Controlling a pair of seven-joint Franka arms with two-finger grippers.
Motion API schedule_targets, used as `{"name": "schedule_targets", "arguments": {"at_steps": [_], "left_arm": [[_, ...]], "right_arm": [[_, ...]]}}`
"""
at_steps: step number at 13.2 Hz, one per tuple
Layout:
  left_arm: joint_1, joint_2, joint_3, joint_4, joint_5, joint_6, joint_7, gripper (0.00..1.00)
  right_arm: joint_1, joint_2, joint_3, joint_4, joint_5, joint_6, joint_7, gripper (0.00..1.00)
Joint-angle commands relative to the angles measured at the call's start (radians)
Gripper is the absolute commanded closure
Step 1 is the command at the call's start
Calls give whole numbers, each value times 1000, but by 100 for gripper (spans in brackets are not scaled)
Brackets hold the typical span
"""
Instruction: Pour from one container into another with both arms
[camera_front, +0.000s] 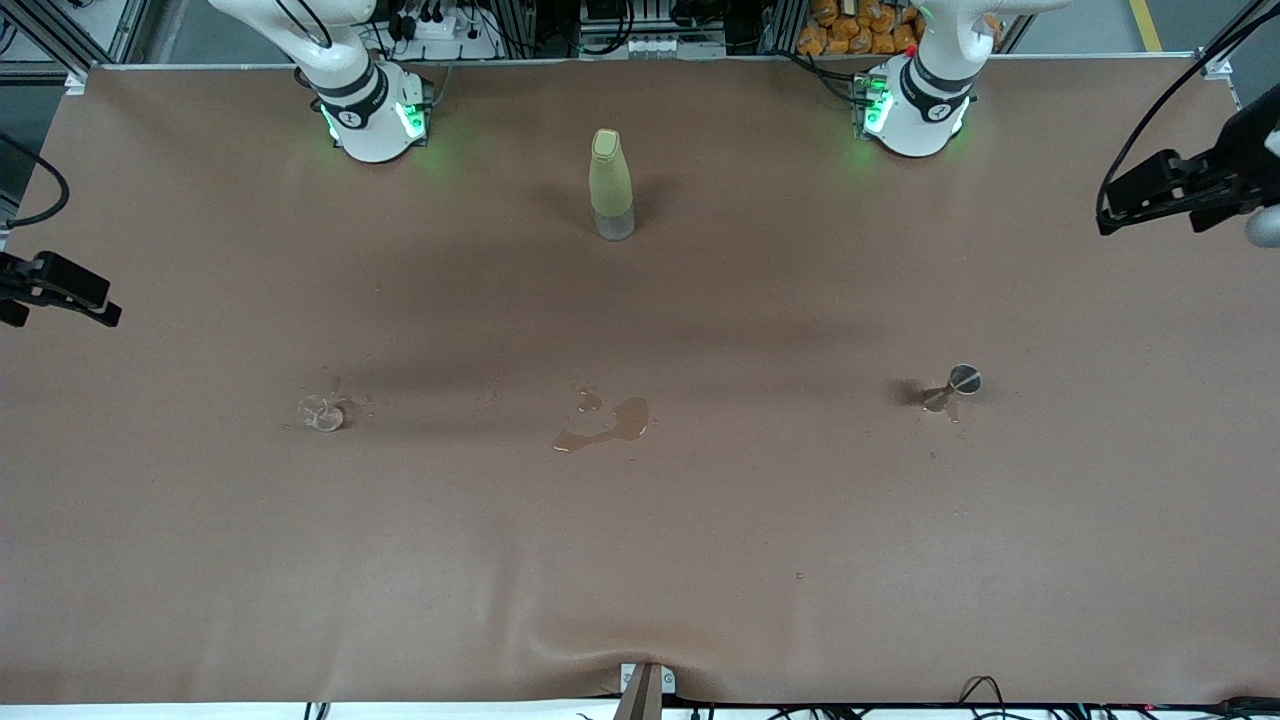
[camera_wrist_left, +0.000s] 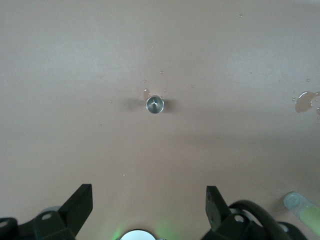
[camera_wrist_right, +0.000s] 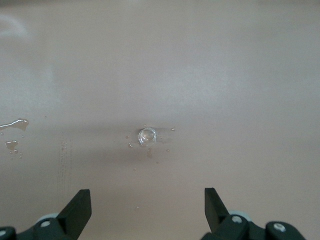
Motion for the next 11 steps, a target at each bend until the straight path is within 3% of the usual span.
{"name": "schedule_targets", "arguments": {"at_steps": [1, 7, 11], "left_arm": [[25, -19, -2, -12, 17, -9, 39, 0], [36, -14, -5, -7, 58, -4, 50, 0], [36, -16, -11, -7, 59, -4, 73, 0]], "right_arm": [[59, -34, -58, -32, -9, 2, -10, 0], [67, -50, -65, -57, -7, 16, -11, 0], [118, -50, -120, -57, -7, 15, -11, 0]]}}
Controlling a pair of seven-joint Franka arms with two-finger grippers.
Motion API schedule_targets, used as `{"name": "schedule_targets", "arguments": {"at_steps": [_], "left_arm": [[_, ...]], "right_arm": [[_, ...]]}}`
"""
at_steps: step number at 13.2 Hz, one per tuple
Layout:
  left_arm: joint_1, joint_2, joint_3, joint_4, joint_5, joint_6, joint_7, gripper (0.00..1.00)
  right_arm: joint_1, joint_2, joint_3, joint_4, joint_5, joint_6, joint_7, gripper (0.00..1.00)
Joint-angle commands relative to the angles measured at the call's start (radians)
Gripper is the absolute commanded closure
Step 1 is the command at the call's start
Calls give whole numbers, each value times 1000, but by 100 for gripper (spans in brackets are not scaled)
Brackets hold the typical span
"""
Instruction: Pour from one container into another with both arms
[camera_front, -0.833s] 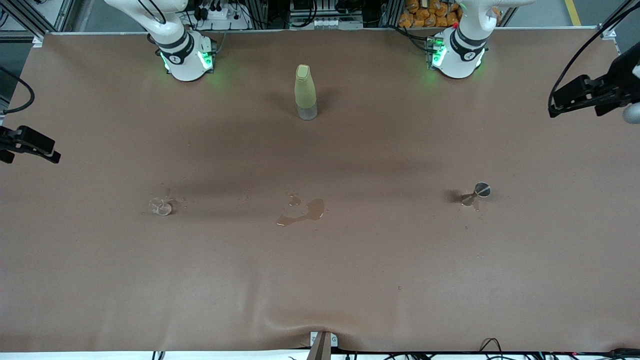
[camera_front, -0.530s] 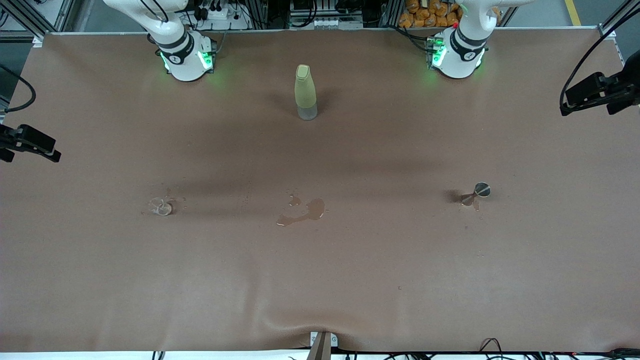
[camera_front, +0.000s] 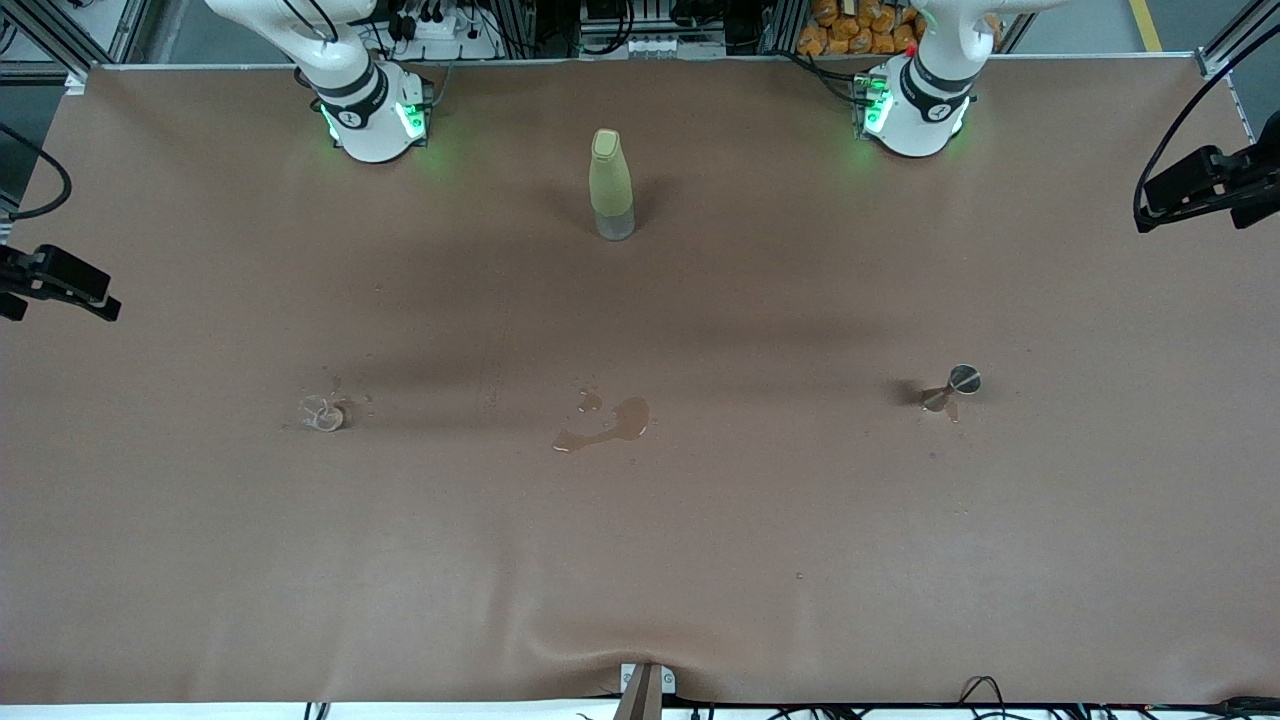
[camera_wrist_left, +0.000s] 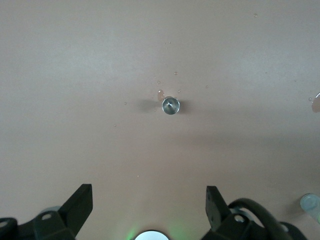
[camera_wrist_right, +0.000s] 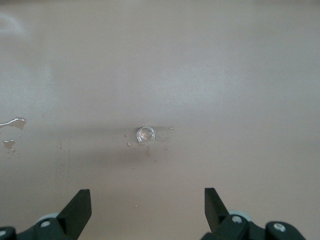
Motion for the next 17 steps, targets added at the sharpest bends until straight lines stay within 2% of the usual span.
{"name": "schedule_targets", "arguments": {"at_steps": [1, 5, 12, 17], "left_arm": [[-1, -13, -9, -6, 23, -3, 42, 0], [-3, -14, -22, -7, 11, -3, 102, 0], [-12, -2, -38, -4, 12, -2, -29, 0], [-5, 3, -58, -2, 11, 0, -8, 0]], "right_arm": [[25, -32, -26, -38, -6, 12, -10, 0], [21, -26, -24, -34, -4, 6, -10, 0], [18, -32, -26, -38, -1, 8, -10, 0], [18, -57, -26, -70, -1, 14, -11, 0]]}}
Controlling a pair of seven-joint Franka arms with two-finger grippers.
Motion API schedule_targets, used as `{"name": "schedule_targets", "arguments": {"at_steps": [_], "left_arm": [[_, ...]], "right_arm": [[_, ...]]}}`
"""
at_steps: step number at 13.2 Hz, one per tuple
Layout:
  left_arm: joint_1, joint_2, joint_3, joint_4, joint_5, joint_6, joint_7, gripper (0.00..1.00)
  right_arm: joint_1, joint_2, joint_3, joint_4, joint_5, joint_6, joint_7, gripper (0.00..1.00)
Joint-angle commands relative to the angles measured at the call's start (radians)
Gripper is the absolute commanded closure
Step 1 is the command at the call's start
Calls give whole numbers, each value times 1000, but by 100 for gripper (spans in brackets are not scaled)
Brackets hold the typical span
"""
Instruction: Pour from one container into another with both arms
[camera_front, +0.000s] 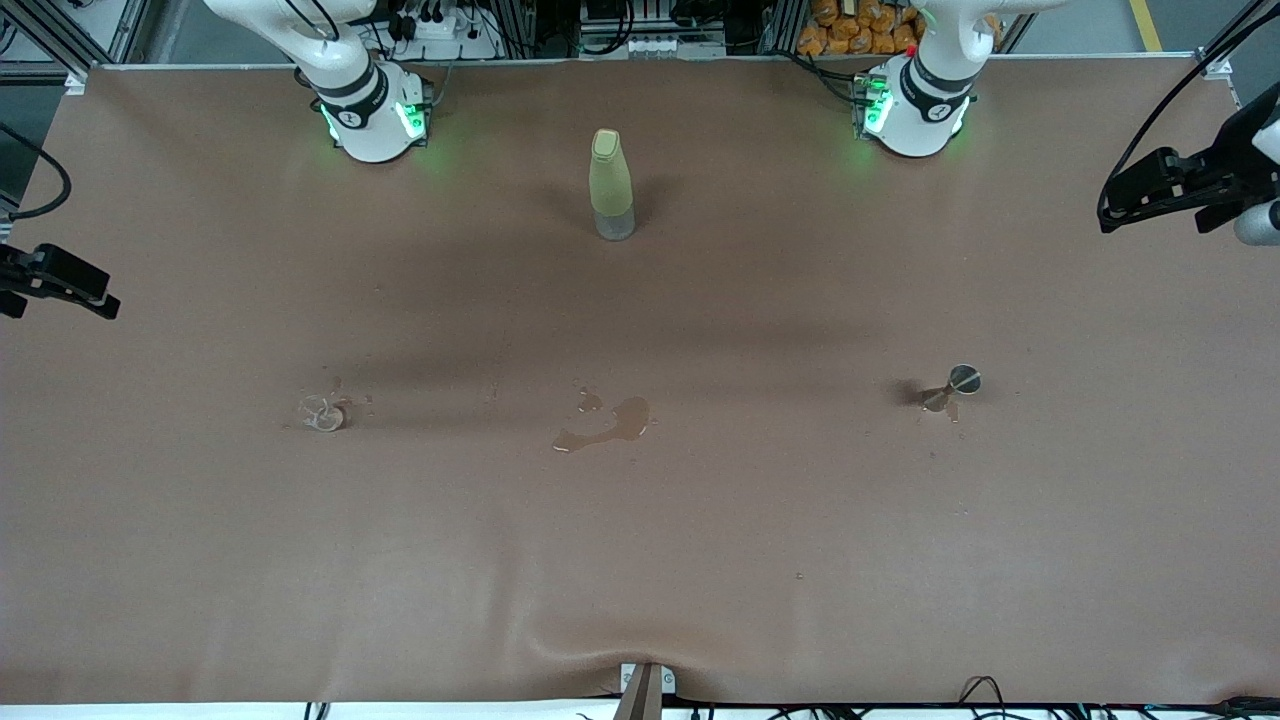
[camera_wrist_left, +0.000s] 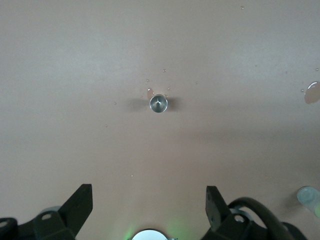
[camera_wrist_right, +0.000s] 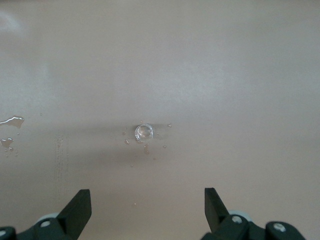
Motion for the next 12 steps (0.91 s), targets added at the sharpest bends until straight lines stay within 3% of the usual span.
{"name": "schedule_targets", "arguments": {"at_steps": [1, 4, 8, 12], "left_arm": [[9, 1, -4, 3, 9, 0, 58, 0], [35, 28, 16, 4, -40, 21, 288, 0], [81, 50, 19, 3, -94, 69, 333, 0], [92, 70, 20, 1, -118, 98, 503, 0]], "right_arm": [[11, -44, -11, -51, -1, 14, -10, 0], [11, -50, -11, -57, -1, 14, -10, 0], [9, -50, -12, -58, -1, 1, -13, 0], [0, -48, -23, -58, -1, -6, -179, 0]]}}
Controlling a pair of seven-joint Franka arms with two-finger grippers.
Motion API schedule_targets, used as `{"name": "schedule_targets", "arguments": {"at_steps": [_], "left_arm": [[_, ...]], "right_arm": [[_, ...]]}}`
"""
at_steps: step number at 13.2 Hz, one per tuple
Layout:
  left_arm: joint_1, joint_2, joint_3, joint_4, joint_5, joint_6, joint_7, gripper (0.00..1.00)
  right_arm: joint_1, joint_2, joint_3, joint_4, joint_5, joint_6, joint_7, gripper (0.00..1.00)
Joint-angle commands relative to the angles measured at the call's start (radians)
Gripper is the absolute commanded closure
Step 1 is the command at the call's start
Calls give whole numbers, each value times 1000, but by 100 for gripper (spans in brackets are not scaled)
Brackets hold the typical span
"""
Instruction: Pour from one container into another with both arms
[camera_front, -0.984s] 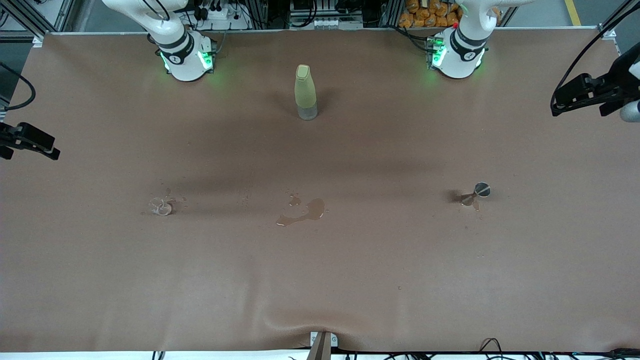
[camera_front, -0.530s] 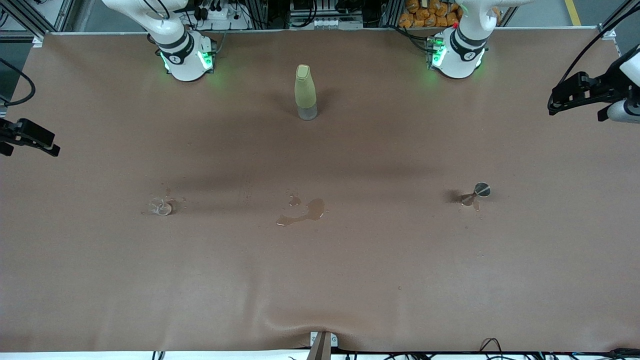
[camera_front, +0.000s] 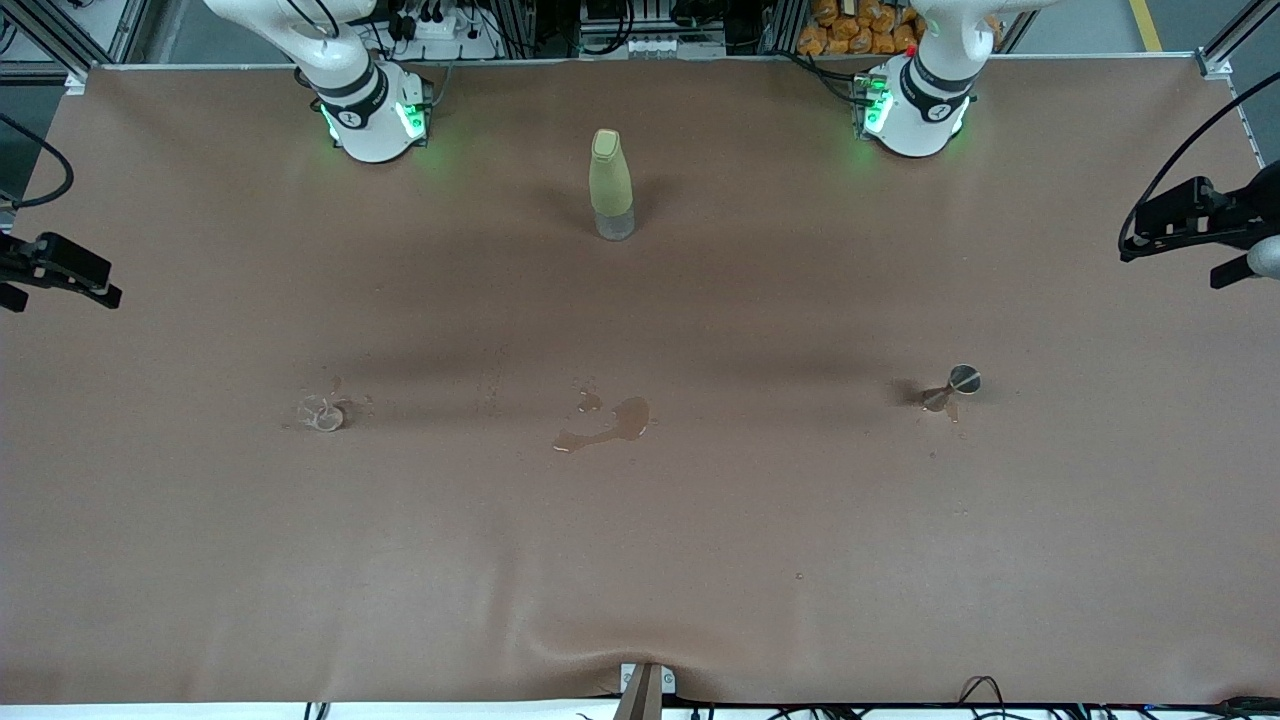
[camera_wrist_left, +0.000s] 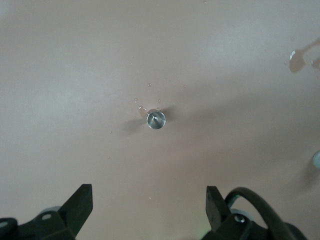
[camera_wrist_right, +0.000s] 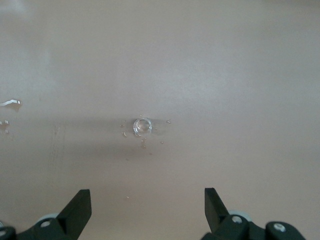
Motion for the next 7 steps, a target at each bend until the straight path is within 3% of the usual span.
{"name": "schedule_targets", "arguments": {"at_steps": [1, 3, 7], "left_arm": [[9, 3, -2, -3, -31, 29, 84, 0], [35, 21, -2, -18, -45, 20, 235, 0], [147, 79, -2, -35, -140, 17, 565, 0]], "right_arm": [[-1, -30, -18, -31, -1, -2, -72, 0], [-3, -30, -39, -29, 0, -18, -220, 0], [-56, -29, -62, -31, 3, -44, -724, 0]]}}
